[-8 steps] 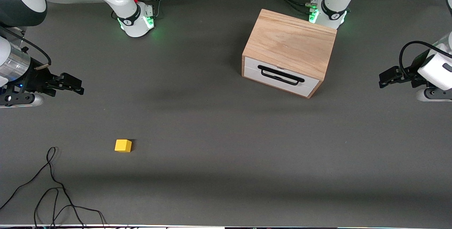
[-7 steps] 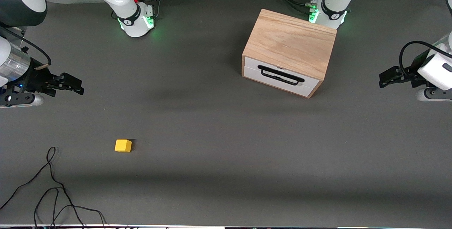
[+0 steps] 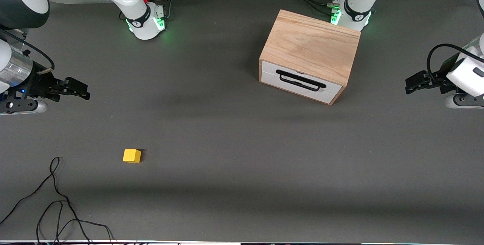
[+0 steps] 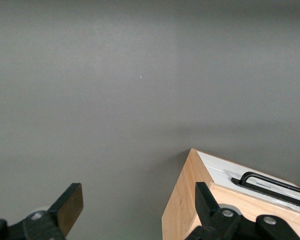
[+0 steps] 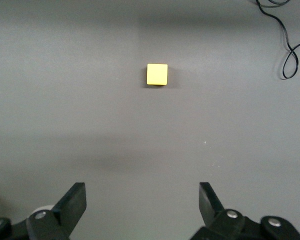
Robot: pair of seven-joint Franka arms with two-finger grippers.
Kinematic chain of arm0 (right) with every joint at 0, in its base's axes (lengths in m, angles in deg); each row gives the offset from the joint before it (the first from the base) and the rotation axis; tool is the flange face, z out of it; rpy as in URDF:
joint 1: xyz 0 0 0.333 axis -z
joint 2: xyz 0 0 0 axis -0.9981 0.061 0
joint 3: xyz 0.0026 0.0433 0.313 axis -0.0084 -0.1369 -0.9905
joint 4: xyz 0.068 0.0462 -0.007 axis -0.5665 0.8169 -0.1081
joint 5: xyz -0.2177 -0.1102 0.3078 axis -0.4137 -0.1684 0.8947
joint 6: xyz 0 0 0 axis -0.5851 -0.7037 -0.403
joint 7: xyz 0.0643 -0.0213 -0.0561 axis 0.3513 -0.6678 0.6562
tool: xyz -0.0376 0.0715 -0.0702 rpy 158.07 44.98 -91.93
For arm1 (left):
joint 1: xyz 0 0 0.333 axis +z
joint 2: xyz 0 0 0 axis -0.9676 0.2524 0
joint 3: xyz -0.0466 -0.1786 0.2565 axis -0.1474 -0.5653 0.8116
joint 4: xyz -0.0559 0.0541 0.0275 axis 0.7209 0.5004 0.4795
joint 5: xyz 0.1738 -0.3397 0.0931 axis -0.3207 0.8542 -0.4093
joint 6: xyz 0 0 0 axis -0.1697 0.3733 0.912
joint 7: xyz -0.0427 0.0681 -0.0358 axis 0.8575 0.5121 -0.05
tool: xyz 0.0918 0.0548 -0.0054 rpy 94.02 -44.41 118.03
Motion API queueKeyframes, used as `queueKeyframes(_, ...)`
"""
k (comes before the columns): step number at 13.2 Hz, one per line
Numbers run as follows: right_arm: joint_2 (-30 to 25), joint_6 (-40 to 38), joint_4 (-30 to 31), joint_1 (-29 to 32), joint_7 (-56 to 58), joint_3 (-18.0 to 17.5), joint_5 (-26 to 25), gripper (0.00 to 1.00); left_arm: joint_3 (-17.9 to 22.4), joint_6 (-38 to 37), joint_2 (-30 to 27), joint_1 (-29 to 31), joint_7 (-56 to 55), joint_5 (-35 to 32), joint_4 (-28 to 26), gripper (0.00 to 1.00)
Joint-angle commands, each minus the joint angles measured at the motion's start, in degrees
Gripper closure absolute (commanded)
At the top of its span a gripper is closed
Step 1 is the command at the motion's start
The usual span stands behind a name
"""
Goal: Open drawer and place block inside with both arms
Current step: 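Move the left gripper toward the drawer while the right gripper approaches the cube, then lower the left gripper to the drawer handle while the right gripper nears the cube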
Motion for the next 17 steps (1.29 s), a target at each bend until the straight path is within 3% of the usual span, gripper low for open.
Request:
queueKeyframes(1, 1.6, -0.4, -1.3, -0.5, -1.2, 0.2, -0.6, 0.00, -0.6, -1.7, -0.1, -0.7, -5.0, 0.7, 0.0, 0.00)
queueKeyframes(10, 14.2, 10.9, -0.3, 0.2, -1.1, 1.2, 0.3, 0.00, -1.9, -0.5, 2.1, -16.3, -54.6, 1.9, 0.1, 0.00)
queueKeyframes(13, 16.7, 22.5, 5.7, 0.2, -0.5, 1.2, 0.3, 0.00, -1.9, 1.5, 3.0, -21.6, -75.1, 2.4, 0.0, 0.00)
queueKeyframes(17, 22.3, 30.8, 6.9, -0.1, -0.3, 1.2, 0.3, 0.00, -1.9, 2.8, 5.0, -27.3, -91.4, 2.4, -0.4, 0.00)
